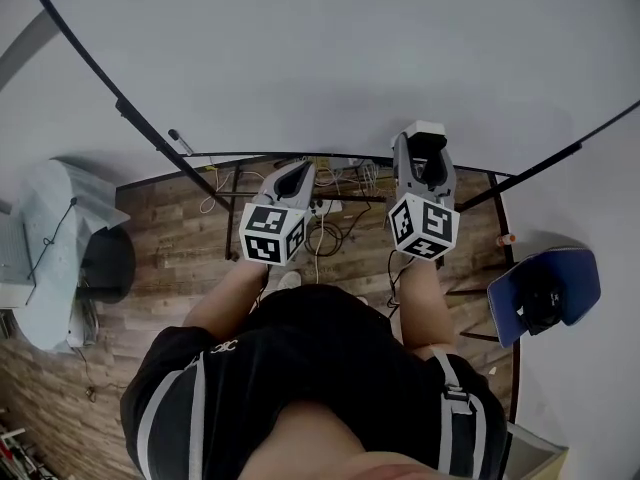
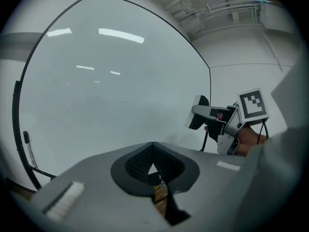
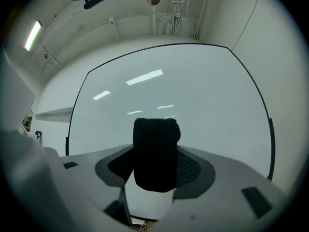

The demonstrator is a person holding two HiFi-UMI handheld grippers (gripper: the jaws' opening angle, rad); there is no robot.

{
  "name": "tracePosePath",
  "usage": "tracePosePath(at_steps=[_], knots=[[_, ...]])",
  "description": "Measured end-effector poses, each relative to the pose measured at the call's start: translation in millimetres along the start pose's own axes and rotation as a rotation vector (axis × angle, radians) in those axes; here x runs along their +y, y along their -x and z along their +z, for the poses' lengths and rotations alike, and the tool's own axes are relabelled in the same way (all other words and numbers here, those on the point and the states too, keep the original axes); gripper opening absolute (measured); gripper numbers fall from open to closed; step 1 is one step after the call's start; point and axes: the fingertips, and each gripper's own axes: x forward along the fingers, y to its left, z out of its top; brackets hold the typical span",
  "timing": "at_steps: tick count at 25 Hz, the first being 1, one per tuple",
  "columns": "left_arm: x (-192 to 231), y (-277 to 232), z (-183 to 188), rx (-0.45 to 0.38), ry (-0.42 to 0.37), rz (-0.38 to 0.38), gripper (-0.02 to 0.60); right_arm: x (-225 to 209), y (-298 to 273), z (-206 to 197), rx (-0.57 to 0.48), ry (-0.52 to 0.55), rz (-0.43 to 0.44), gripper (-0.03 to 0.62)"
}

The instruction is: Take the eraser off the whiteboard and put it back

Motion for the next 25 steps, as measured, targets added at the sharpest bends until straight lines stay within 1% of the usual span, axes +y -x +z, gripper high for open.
tracePosePath(at_steps=[6, 9, 15, 25], knots=[[-18.4, -10.9, -1.1, 0.008, -0.006, -0.044, 0.009, -19.0, 34.6, -6.3, 0.014, 0.002, -0.045, 0.238], [-25.2, -16.1, -2.1, 0.011, -0.011, -0.065, 0.009, -25.6, 47.5, -18.6, 0.03, -0.009, -0.066, 0.238], [-37.7, -25.6, -4.1, 0.022, -0.02, -0.1, 0.009, -39.7, 72.0, -49.0, 0.095, -0.047, -0.107, 0.238], [-49.4, -33.8, -5.0, 0.031, -0.029, -0.123, 0.009, -42.4, 78.0, -56.4, 0.114, -0.043, -0.098, 0.238]])
